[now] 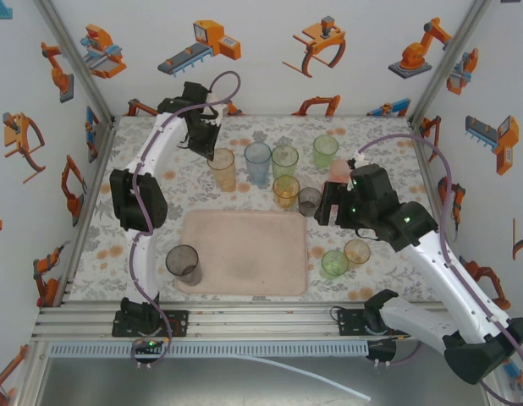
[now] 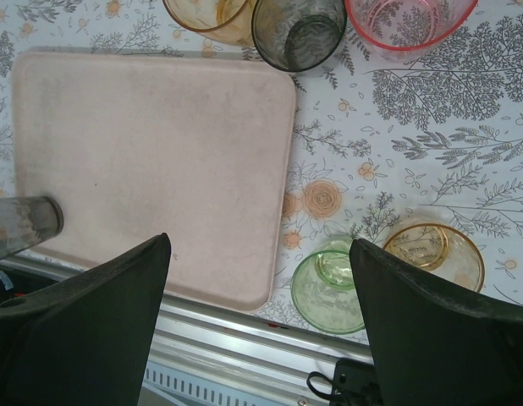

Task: Place the glasses into the tray

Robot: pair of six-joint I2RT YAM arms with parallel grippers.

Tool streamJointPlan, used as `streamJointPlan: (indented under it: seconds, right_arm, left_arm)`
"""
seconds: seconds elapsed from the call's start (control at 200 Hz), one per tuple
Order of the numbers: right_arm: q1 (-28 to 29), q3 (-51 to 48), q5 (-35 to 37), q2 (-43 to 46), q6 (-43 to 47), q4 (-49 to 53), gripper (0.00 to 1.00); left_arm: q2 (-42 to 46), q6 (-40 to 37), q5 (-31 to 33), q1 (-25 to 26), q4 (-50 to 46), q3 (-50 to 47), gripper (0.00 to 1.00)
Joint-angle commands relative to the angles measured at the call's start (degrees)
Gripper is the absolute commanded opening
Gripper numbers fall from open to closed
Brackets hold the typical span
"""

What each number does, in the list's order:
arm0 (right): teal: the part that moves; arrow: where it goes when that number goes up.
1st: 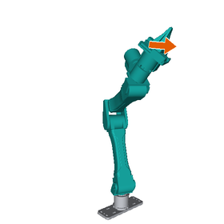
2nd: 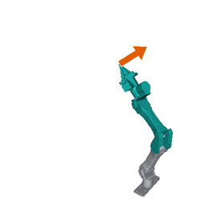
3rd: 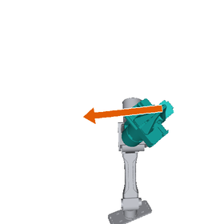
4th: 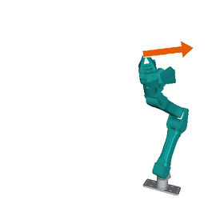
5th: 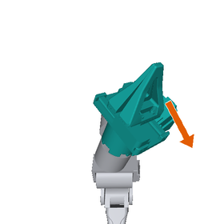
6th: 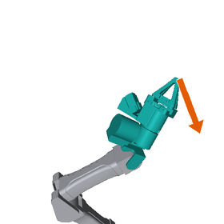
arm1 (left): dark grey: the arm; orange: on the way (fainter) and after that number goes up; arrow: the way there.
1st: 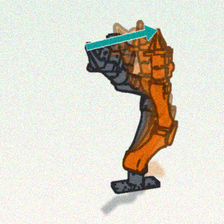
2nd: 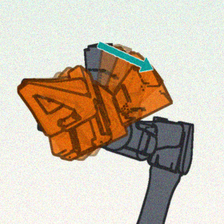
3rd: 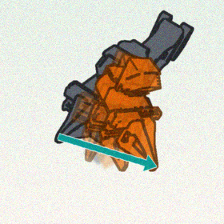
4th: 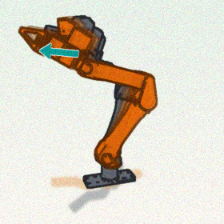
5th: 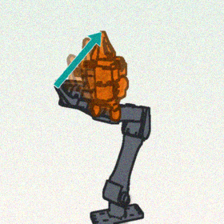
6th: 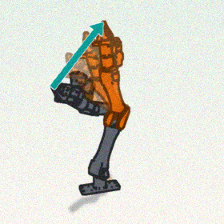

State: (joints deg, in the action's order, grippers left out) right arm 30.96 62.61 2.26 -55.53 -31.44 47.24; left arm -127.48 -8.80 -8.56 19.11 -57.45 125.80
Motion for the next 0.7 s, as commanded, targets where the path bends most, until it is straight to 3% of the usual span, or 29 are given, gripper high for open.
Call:
streamJointPlan:
  seconds: [0.0,0.451,0.696]
  right_arm:
    - [0.3,-0.5,0.5,0.0,0.0,-0.9,0.77]
    - [0.3,-0.3,-0.1,-0.9,0.0,-1.4,0.78]
    - [0.3,0.3,-0.1,-1.8,0.3,-1.6,0.78]
  left_arm:
    - [3.5,-1.2,0.0,0.3,-0.9,2.0,0.08]
    - [4.2,-1.6,-0.1,0.3,-1.6,2.1,0.07]
    - [8.7,-4.2,-0.1,0.1,-2.7,-0.8,0.07]
